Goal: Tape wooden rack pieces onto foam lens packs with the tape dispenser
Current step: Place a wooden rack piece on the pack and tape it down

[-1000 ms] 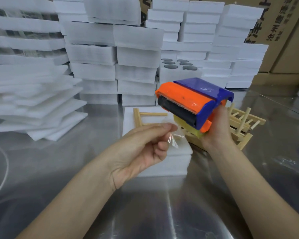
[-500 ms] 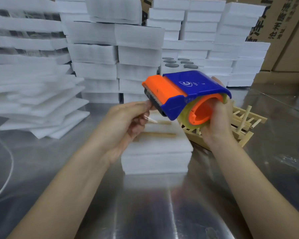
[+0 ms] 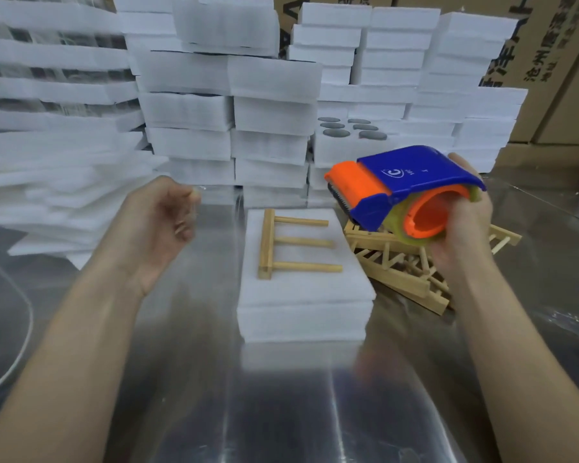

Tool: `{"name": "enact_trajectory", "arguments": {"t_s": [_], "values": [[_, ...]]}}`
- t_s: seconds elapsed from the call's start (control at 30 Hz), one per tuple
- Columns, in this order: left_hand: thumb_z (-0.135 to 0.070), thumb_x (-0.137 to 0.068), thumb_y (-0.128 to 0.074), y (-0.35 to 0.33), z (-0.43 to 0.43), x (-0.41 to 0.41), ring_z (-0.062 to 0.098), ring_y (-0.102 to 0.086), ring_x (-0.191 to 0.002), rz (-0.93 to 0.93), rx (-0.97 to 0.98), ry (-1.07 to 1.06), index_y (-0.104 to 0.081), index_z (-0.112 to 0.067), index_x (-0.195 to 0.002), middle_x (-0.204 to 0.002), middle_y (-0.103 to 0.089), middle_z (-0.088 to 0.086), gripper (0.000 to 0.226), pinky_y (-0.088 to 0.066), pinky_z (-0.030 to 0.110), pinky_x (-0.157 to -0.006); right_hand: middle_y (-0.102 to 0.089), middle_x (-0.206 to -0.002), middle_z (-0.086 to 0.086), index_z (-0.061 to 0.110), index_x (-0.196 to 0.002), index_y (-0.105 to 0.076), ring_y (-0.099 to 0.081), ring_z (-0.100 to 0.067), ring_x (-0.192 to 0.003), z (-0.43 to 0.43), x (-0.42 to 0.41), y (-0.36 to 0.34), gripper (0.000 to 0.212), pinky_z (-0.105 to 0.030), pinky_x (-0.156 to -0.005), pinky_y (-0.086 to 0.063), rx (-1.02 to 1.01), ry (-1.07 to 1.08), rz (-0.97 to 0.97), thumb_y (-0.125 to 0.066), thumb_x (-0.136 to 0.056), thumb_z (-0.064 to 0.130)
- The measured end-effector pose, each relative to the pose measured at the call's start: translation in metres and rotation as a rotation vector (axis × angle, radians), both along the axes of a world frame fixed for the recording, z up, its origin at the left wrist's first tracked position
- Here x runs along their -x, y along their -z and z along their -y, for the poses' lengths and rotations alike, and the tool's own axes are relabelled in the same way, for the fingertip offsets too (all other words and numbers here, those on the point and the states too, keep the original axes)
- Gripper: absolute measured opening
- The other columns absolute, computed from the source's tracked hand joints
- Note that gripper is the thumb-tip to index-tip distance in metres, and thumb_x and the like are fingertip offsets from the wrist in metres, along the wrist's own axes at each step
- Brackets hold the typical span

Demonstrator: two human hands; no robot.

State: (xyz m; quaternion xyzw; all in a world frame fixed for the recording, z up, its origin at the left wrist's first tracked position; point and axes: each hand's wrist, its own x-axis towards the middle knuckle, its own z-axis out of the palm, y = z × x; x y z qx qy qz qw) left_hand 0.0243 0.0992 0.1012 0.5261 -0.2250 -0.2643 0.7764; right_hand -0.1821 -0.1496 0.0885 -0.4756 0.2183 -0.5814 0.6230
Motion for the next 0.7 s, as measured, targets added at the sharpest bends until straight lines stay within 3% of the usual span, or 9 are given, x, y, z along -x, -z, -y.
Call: {"name": "enact_trajectory", "arguments": {"t_s": [0.07,0.13,0.27,0.4,0.53,0.7], "values": [[-0.010,-0.083,-0.051,0.004,-0.001,-0.003,0.015,-0.061,-0.075,-0.099,0.050,0.089,-0.055,-0.017,-0.069,-0.074,-0.062,0.000,0.016,-0.046,0.024,-0.072,-0.068,-0.118,-0.004,0.024,-0.126,-0.058,-0.066,-0.019,-0.107,0.001,0.000,0.001,0.048,-0.039,-0.085,-0.057,-0.026,0.004,0.023,-0.066,-0.079,0.018],[-0.014,-0.076,-0.057,0.008,-0.003,-0.001,0.027,-0.068,-0.100,-0.150,0.043,0.212,-0.064,-0.015,-0.062,-0.096,-0.067,0.010,0.016,-0.052,0.038,-0.089,-0.071,-0.111,-0.001,0.022,-0.125,-0.058,-0.068,-0.018,-0.103,0.002,0.002,0.001,0.043,-0.038,-0.083,-0.057,-0.081,0.016,0.062,-0.065,-0.083,0.017],[-0.018,-0.078,-0.058,0.013,0.002,0.007,0.036,-0.063,-0.111,-0.126,-0.033,0.285,-0.065,-0.012,-0.067,-0.126,-0.063,0.016,0.014,-0.053,0.057,-0.085,-0.069,-0.113,-0.005,0.020,-0.117,-0.060,-0.065,-0.024,-0.110,0.004,0.006,0.002,0.030,-0.045,-0.094,-0.053,-0.131,0.007,0.115,-0.060,-0.089,0.010],[-0.020,-0.078,-0.059,0.017,0.004,0.008,0.032,-0.065,-0.110,-0.113,-0.045,0.324,-0.065,-0.012,-0.070,-0.128,-0.062,0.015,0.013,-0.056,0.056,-0.077,-0.067,-0.119,-0.005,0.024,-0.112,-0.059,-0.064,-0.023,-0.112,0.004,0.008,0.001,0.025,-0.047,-0.096,-0.052,-0.137,-0.030,0.121,-0.062,-0.089,0.016],[-0.021,-0.076,-0.061,0.020,0.008,0.009,0.033,-0.063,-0.112,-0.137,-0.048,0.326,-0.066,-0.012,-0.069,-0.126,-0.062,0.015,0.012,-0.057,0.050,-0.074,-0.064,-0.126,-0.008,0.018,-0.129,-0.054,-0.063,-0.025,-0.115,0.004,0.008,0.000,0.039,-0.045,-0.094,-0.053,-0.124,-0.055,0.141,-0.061,-0.090,0.018],[-0.019,-0.074,-0.067,0.023,0.012,0.013,0.035,-0.059,-0.117,-0.147,-0.054,0.355,-0.068,-0.010,-0.068,-0.121,-0.059,0.016,0.011,-0.057,0.047,-0.073,-0.062,-0.130,-0.011,0.015,-0.136,-0.051,-0.061,-0.029,-0.118,0.001,0.005,0.002,0.046,-0.053,-0.100,-0.047,-0.189,-0.107,0.151,-0.057,-0.091,0.021]]}}
